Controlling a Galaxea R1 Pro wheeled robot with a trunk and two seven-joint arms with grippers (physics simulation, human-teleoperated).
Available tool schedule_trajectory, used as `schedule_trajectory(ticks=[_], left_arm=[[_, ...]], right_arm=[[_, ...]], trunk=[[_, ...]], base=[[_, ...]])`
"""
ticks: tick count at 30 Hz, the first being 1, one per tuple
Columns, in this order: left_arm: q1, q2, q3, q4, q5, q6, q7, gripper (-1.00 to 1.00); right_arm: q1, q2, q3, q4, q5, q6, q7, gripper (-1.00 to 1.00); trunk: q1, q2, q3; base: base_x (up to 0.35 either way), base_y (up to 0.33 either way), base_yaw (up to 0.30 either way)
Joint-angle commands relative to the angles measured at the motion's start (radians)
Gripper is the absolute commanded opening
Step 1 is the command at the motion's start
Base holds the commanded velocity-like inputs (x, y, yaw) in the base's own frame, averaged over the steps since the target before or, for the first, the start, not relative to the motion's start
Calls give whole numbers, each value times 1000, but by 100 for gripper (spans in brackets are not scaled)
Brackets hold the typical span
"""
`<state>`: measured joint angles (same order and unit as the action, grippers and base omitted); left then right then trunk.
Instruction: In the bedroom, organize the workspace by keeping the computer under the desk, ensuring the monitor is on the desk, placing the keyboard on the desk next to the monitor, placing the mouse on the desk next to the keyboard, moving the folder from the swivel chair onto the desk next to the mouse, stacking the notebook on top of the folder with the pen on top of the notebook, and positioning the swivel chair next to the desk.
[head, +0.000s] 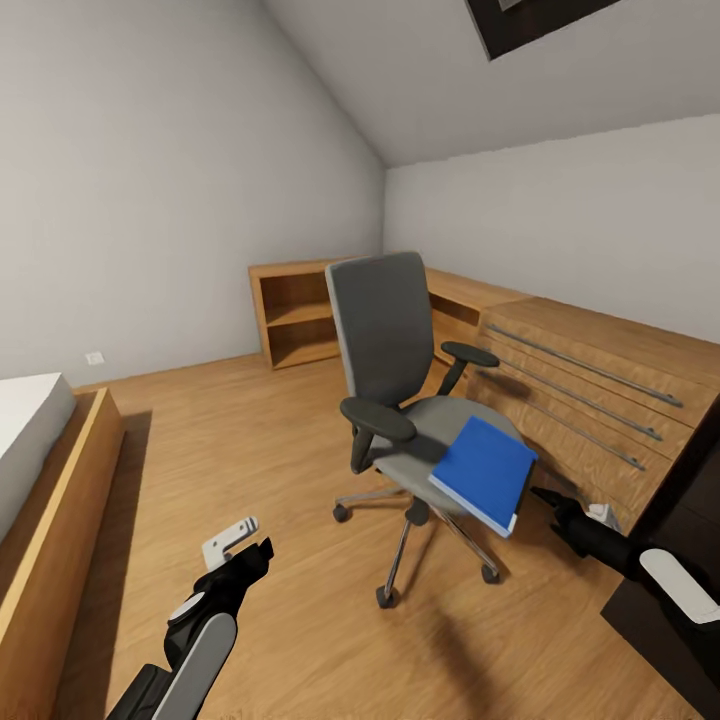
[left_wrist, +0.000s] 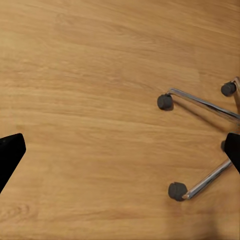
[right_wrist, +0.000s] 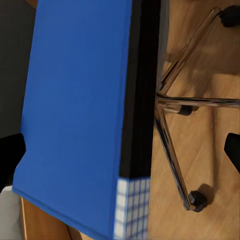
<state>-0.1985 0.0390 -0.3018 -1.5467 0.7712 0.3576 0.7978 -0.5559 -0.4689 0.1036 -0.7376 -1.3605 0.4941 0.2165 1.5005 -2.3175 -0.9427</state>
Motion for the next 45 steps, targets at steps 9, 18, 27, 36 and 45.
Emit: schedule_trajectory(ticks=[9,18,27,36,45], left_arm=[[-1,1,-2,-1,5,3,7,100],[-1,1,-11,0,8,3,7,100],[-1,1,-10,1,11,3,8,100],[-1,1,-11,2,8,3,8,100],[-1,1,-11,2,7,3,8,100]], right_arm=[[-1,4,4,1,-3,-1,10,100],[-1,2,5,2,-1,0,83,100],[-1,-13,-95,79,-34,211,206,100],[-1,-29,-204,96,-37,351,209,100],[-1,-34,-208,96,-37,365,210,100]], trunk=[[34,-64,-29],[50,-92,-42],[50,-92,-42],[50,-92,-42],[84,-155,-70]], base=[[0,0,0],[0,0,0],[0,0,0],[0,0,0],[0,0,0]])
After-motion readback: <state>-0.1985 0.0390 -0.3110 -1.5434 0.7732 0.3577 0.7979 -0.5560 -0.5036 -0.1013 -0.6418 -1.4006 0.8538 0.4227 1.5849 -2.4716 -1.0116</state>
